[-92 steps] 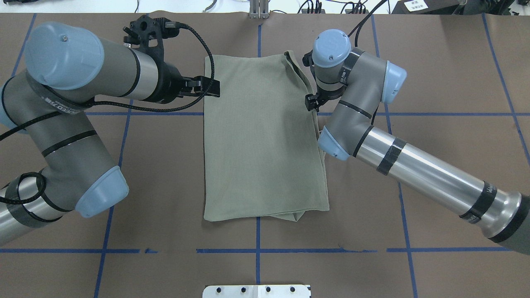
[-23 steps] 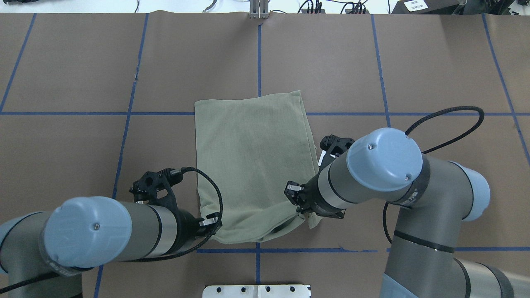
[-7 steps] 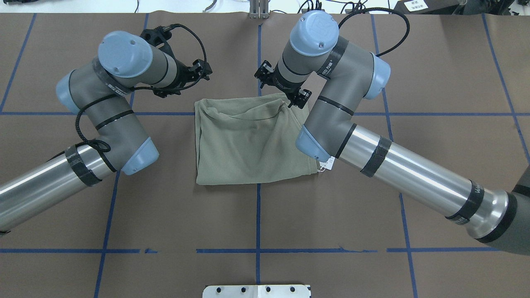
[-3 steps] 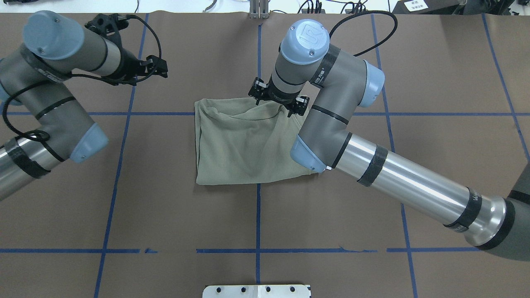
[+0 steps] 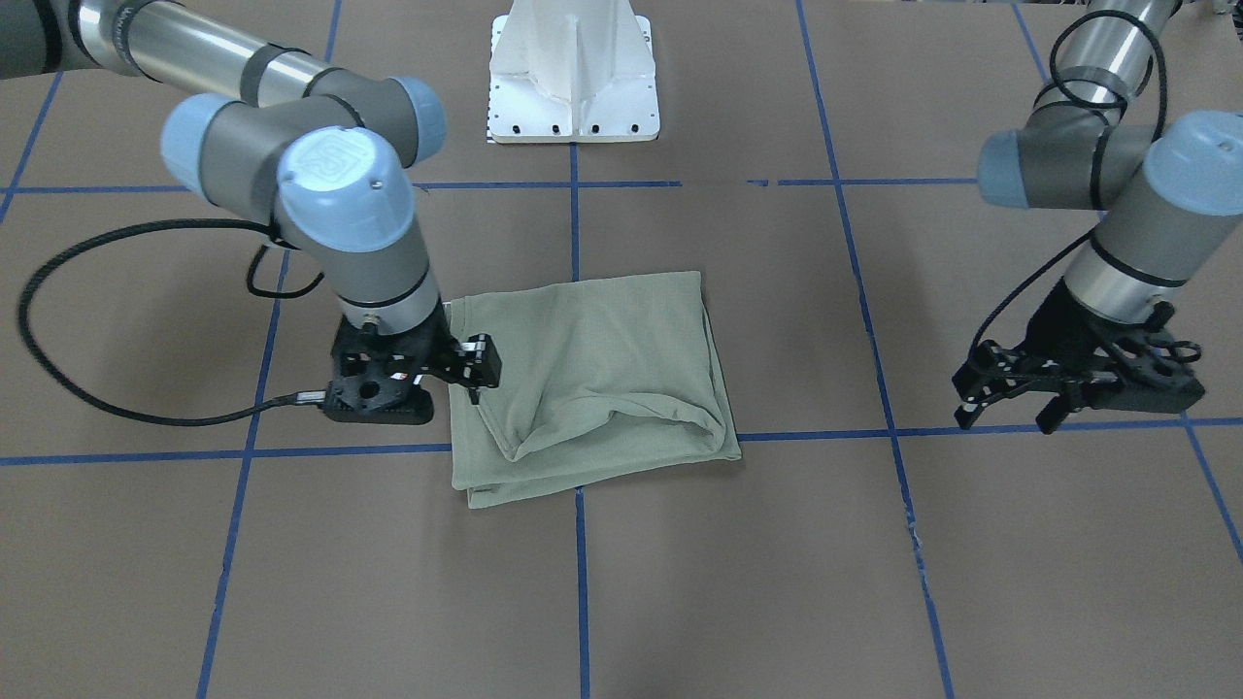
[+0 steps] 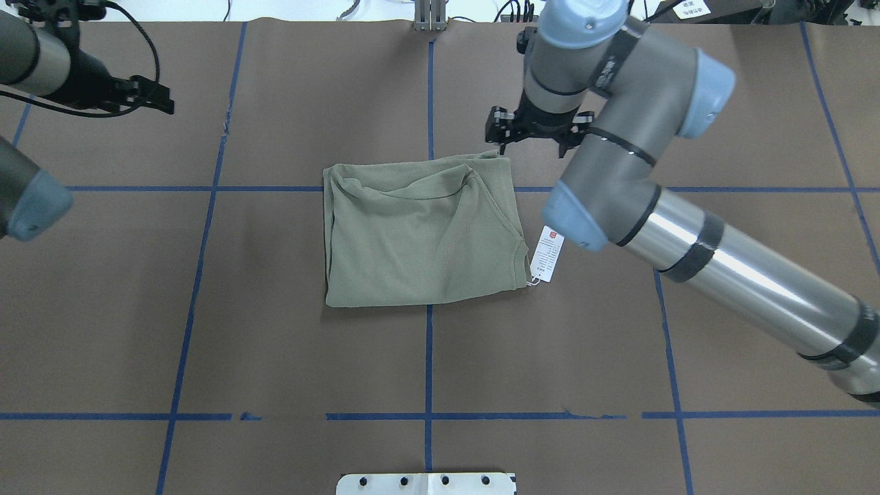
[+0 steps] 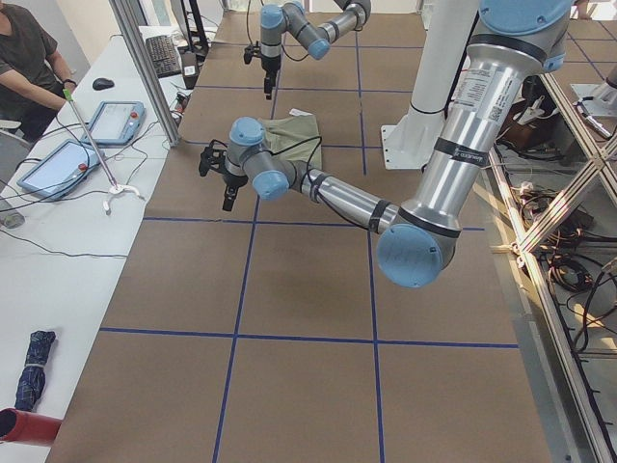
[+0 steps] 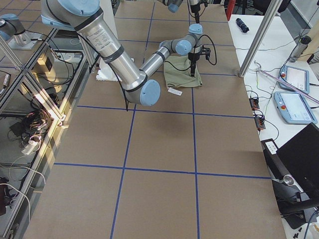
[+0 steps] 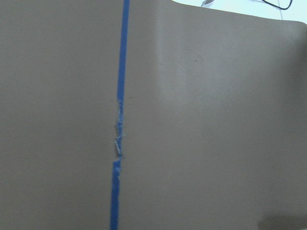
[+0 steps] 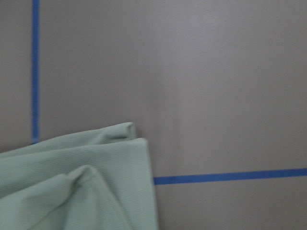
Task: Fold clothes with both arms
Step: 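Open both grippers and raise them away from the folded shirt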
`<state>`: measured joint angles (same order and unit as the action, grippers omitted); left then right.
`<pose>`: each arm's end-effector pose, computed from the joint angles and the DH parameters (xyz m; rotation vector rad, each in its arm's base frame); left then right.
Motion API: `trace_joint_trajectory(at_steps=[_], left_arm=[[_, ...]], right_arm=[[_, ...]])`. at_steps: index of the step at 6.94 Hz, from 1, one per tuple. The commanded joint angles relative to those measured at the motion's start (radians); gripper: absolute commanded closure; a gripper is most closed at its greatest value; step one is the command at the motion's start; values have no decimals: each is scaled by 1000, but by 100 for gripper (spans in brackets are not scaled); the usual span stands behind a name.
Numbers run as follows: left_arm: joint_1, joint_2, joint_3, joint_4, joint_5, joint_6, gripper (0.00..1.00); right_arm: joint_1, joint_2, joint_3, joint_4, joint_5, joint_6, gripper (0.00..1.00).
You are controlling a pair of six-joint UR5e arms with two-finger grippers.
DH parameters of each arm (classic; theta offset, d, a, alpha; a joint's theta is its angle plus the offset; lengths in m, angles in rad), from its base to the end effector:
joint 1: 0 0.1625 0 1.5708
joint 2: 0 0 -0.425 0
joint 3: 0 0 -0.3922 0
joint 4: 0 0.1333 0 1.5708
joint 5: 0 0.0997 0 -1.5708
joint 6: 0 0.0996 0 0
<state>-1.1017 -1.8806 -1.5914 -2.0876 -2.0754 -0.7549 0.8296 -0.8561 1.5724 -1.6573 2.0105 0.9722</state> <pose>0.2097 -0.6021 0.4230 0.4053 0.8622 -0.0502 -0.4110 -0.5836 0.2401 0.0845 -0.7460 0.0816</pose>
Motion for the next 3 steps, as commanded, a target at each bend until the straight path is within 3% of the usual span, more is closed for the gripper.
trace_joint_trajectory(at_steps=[1, 3], left_arm=[[-154, 134, -28, 11, -17, 444, 0], [-281, 221, -30, 59, -31, 792, 0]], right_arm=[[211, -247, 165, -47, 147, -351, 0], [410, -468, 213, -48, 262, -708, 0]])
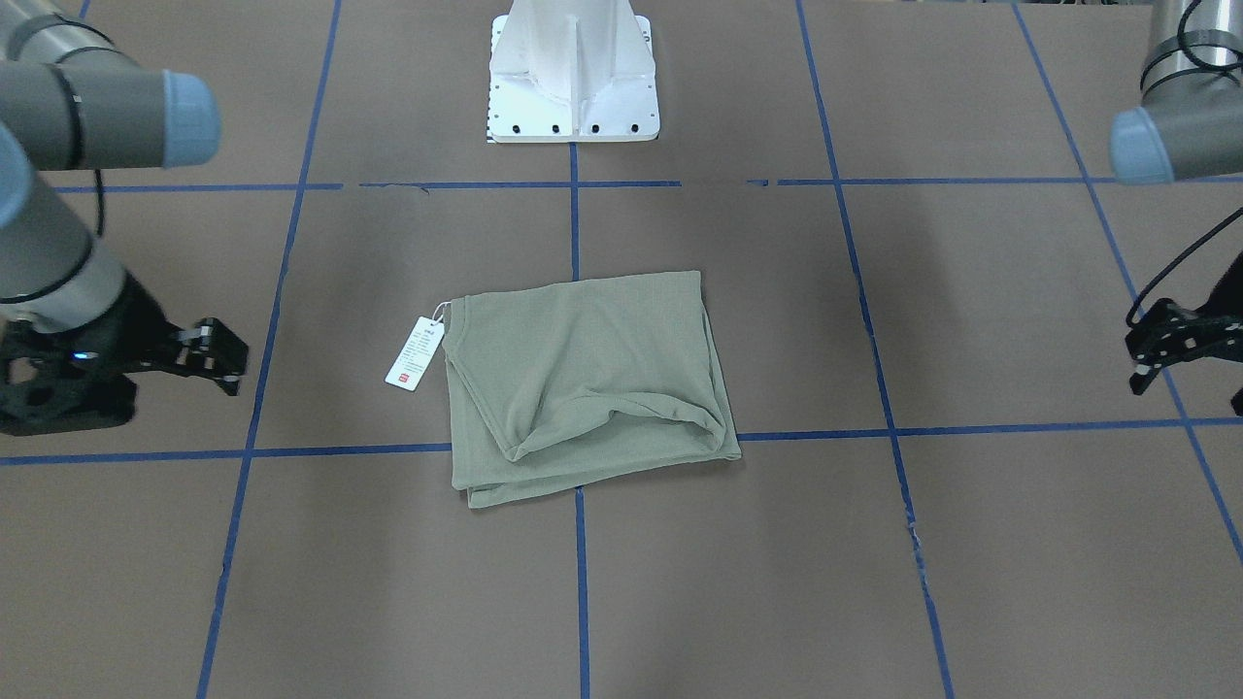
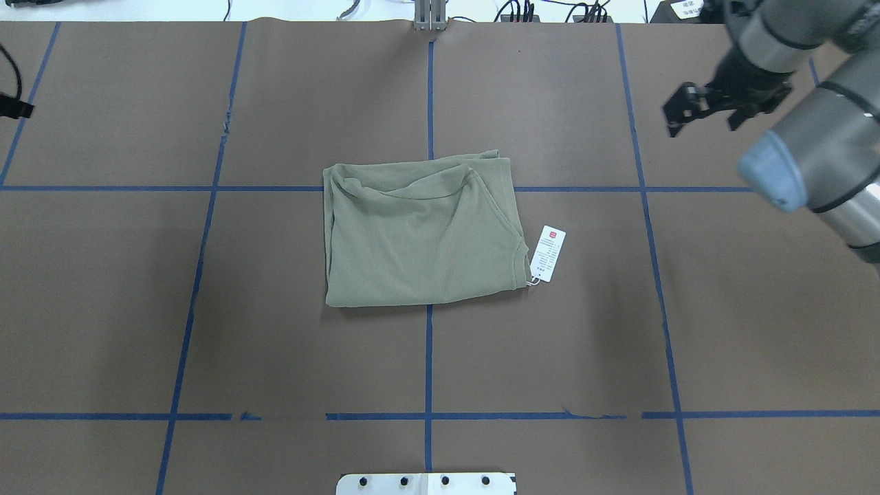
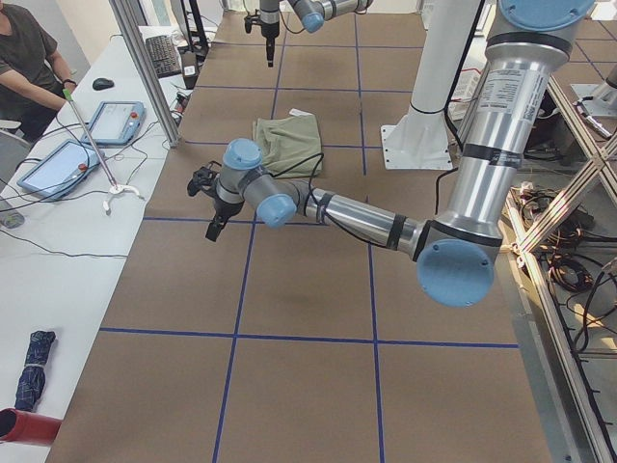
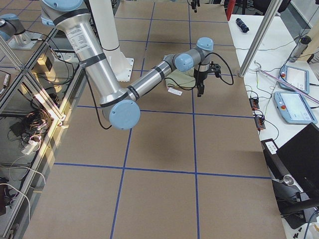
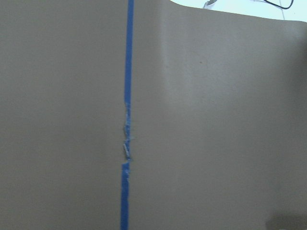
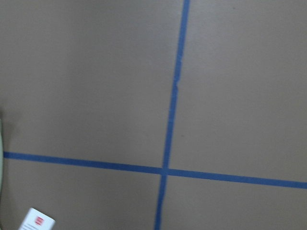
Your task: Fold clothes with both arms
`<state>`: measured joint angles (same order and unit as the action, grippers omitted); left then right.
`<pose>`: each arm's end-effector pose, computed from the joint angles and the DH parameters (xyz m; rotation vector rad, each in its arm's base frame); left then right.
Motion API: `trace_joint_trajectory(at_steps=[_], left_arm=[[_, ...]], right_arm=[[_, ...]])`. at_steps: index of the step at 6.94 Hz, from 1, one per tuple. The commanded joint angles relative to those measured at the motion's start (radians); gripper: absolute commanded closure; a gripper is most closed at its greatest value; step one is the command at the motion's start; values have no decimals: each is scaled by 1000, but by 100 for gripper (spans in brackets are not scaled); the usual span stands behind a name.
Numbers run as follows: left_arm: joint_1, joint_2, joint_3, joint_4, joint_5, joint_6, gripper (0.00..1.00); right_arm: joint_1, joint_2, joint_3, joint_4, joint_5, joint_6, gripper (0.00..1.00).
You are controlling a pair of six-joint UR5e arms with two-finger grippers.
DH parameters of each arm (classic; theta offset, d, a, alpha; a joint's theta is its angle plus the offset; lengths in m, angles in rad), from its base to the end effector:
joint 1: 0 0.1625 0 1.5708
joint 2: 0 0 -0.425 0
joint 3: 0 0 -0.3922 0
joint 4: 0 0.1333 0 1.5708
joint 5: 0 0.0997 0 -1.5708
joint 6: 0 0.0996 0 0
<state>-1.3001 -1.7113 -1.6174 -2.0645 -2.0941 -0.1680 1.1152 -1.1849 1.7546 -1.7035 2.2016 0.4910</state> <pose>0.0737 -0.5780 0.5146 0.5407 0.6366 0.2747 -0.2035 -0.5847 0.3754 0.0930 -0.7446 -0.1041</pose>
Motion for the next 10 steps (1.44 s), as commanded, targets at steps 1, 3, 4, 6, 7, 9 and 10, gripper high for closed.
trace_joint_trajectory(at_steps=[1, 3, 4, 6, 7, 9, 10], left_arm=[[-158, 50, -2, 146, -39, 372, 0], [-205, 56, -59, 341, -44, 473, 0], [-206, 94, -90, 336, -67, 463, 0], [-205, 108, -2, 285, -57, 472, 0], [-205, 113, 20, 290, -58, 466, 0], [-206, 188, -42, 418, -190, 456, 0], [-206, 206, -45, 419, -248, 421, 0]], right_arm=[[211, -226, 29, -5, 108, -387, 0], [331, -406, 26, 5, 209, -528, 0], [342, -413, 17, 10, 240, -528, 0], [361, -420, 16, 10, 164, -537, 0], [376, -439, 11, 7, 143, -528, 0], [387, -476, 10, 7, 148, -526, 0], [399, -492, 6, 7, 148, -535, 0]])
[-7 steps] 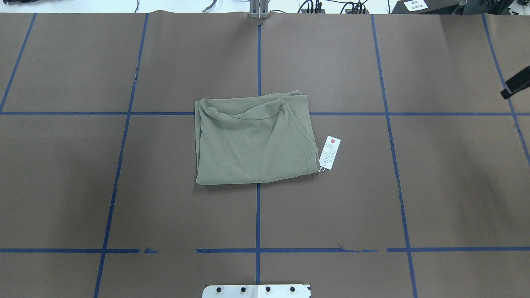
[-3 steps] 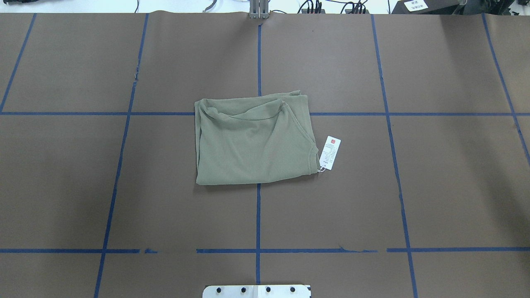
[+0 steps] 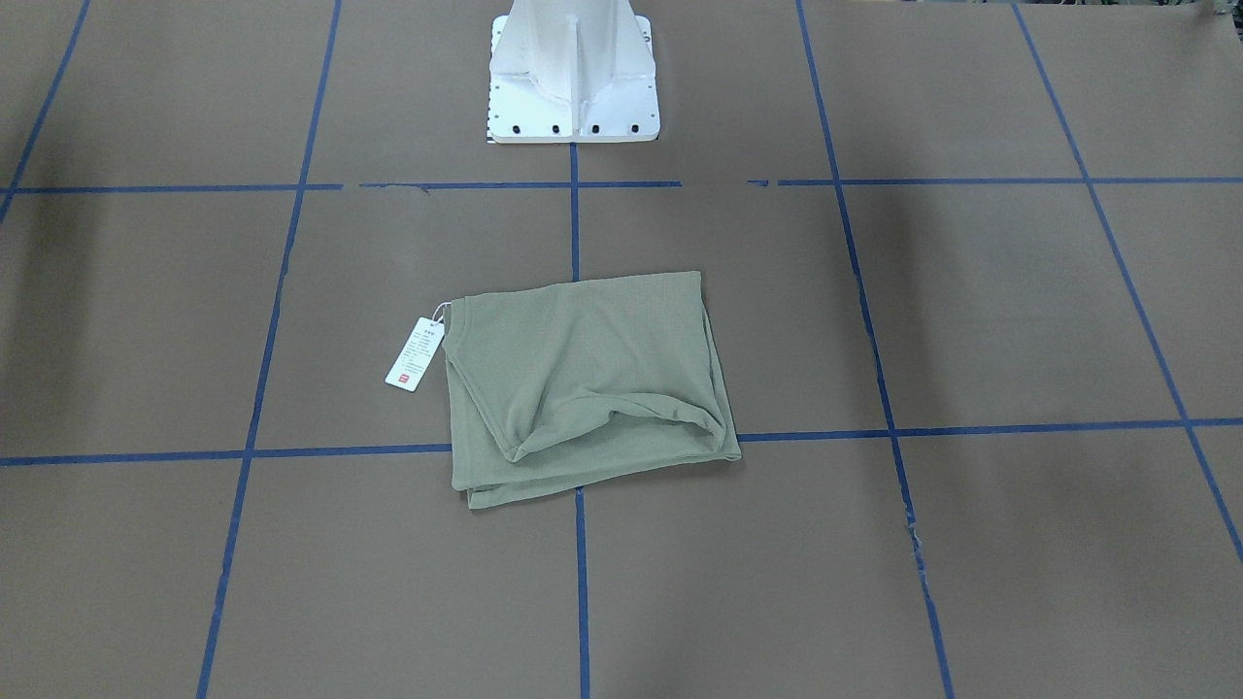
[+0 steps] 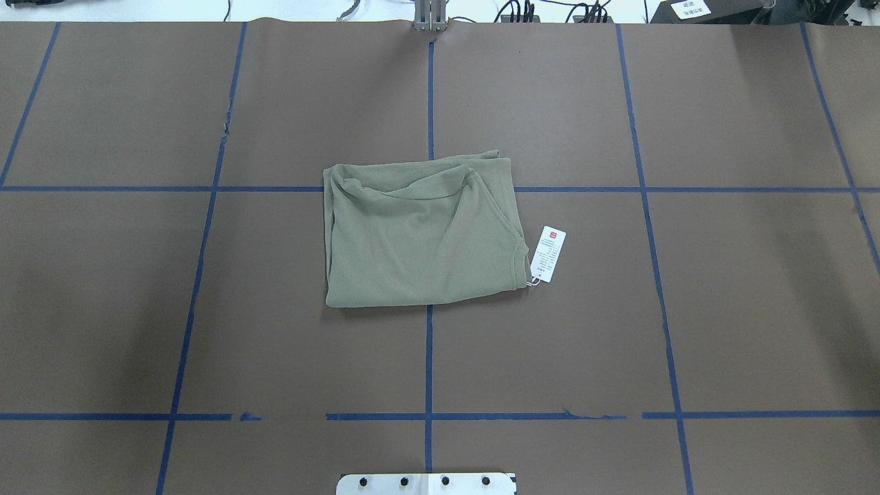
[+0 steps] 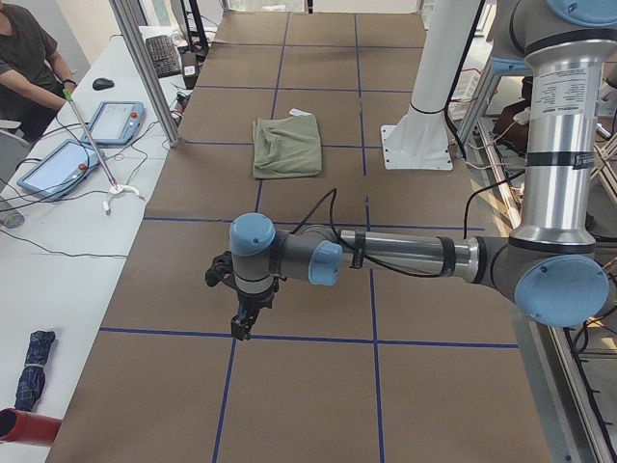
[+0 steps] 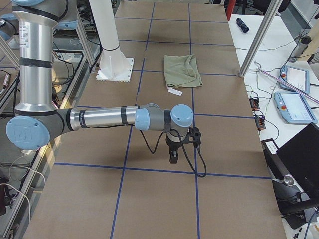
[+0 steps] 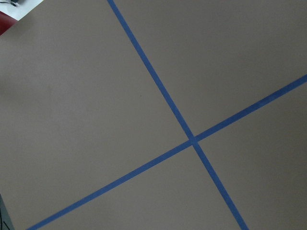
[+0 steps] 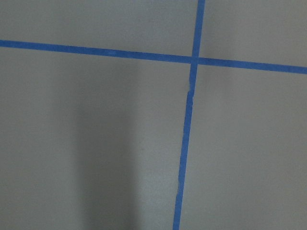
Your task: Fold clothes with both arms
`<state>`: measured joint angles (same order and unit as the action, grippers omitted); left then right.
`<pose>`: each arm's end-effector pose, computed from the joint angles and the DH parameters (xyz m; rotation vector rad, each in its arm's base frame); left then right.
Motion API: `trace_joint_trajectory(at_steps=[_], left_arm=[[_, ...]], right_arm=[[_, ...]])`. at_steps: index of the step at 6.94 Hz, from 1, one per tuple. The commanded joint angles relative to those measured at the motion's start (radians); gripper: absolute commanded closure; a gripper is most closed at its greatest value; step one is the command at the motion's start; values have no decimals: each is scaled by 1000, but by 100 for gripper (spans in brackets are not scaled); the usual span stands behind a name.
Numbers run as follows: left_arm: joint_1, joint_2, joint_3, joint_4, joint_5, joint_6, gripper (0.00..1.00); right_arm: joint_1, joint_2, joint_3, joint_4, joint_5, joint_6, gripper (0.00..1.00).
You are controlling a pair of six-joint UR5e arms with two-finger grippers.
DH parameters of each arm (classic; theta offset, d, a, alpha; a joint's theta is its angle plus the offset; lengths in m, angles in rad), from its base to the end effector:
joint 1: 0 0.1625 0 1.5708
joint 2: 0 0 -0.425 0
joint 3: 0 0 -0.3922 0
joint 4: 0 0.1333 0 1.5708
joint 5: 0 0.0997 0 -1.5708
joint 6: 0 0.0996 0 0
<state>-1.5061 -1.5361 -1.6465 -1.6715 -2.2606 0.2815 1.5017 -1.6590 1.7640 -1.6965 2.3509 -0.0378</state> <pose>-0.0383 -0.4902 0.6331 0.2111 0.6741 0.3807 0.0320 -0.4541 0.6176 -0.0319 -0.7800 -0.0933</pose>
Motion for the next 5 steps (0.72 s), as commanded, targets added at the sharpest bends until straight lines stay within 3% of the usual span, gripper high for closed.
trace_joint_trajectory(at_steps=[1, 5], left_arm=[[0, 31, -28, 24, -83, -72, 0], [0, 30, -29, 21, -80, -102, 0]], right_arm=[[35, -34, 0, 1, 11, -8, 0], [83, -76, -5, 3, 13, -17, 0]])
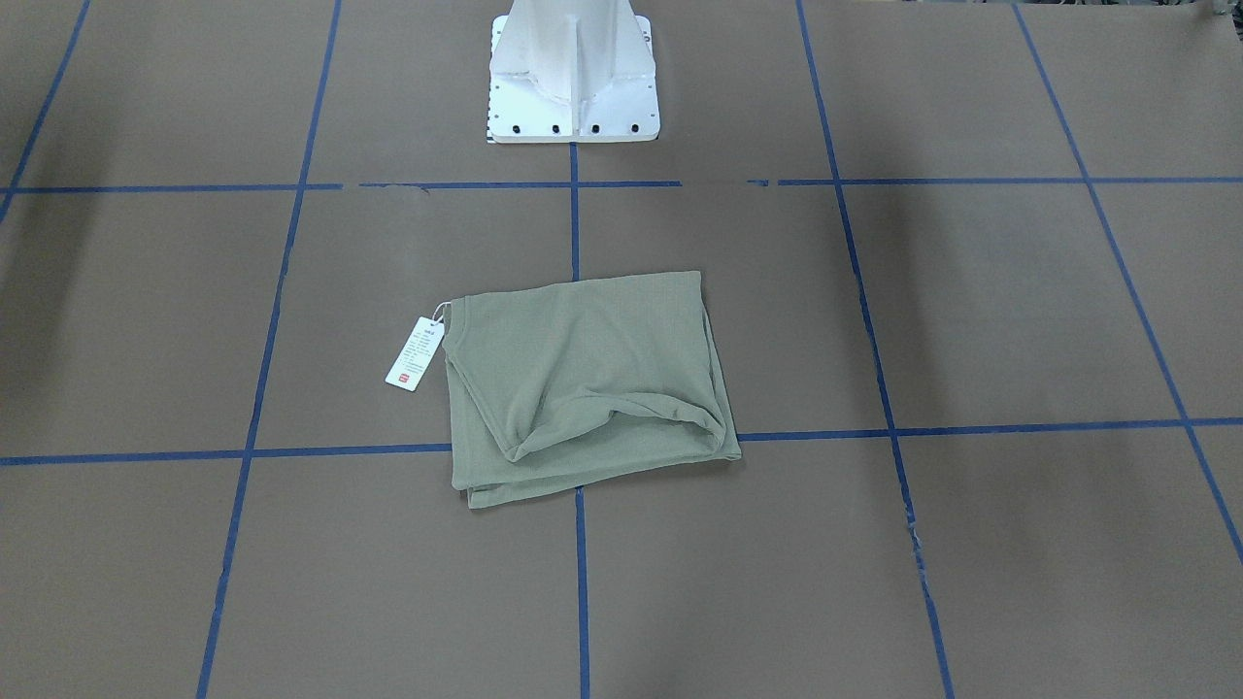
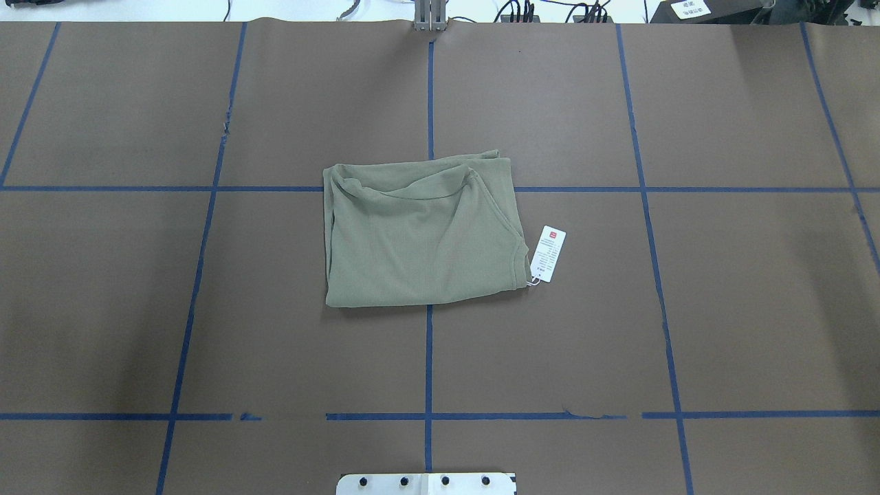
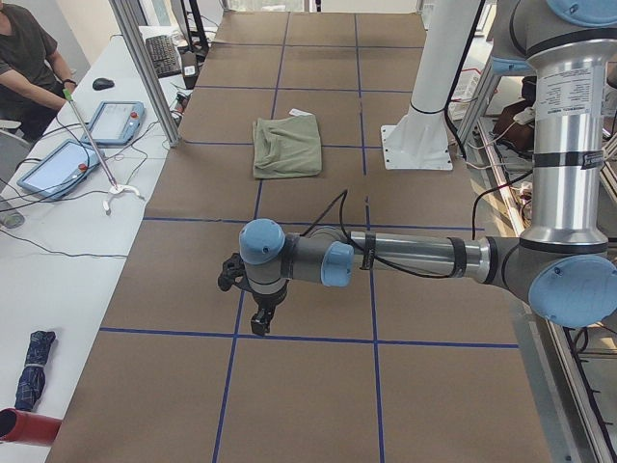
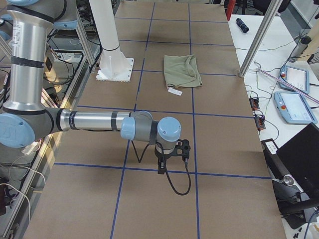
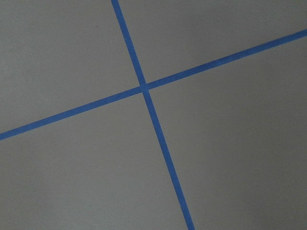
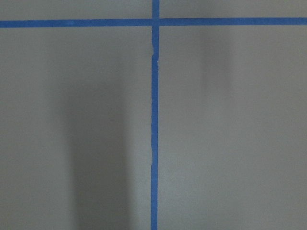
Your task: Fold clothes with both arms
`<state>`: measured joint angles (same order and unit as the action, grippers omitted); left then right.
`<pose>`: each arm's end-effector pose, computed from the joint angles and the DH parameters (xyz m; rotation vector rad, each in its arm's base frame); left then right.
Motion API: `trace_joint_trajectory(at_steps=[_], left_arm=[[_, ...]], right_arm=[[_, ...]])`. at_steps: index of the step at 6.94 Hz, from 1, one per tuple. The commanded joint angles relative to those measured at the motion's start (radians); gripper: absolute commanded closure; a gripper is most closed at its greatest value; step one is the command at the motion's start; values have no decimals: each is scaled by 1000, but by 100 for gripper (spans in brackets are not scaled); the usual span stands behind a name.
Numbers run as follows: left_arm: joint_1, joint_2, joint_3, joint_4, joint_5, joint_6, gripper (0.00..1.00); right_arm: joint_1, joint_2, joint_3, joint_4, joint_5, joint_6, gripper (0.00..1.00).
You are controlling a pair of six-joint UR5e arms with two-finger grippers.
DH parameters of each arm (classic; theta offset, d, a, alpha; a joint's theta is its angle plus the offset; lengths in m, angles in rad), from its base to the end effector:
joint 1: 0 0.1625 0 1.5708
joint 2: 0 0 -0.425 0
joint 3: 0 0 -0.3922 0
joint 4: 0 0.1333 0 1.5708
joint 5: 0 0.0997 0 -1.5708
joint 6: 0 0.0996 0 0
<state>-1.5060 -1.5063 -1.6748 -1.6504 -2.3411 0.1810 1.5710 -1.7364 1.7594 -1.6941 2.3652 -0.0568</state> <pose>-0.0332 -0.4751 0.6303 0.1582 0.7641 0.2791 0.0623 -0.4142 0.6521 -0.0723 -0.7961 -0.0137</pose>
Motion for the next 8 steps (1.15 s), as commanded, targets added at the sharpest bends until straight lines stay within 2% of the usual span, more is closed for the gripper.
trace_joint_trajectory(at_steps=[1, 5, 8], left_arm=[[1, 0, 0, 0, 0, -3, 0], [1, -9, -3, -5, -1, -141, 0], [1, -11, -3, -6, -3, -147, 0]], right_arm=[[12, 3, 0, 1, 0, 2, 0], [12, 11, 2, 1, -1, 3, 0], [12, 15, 3, 1, -1, 5, 0]])
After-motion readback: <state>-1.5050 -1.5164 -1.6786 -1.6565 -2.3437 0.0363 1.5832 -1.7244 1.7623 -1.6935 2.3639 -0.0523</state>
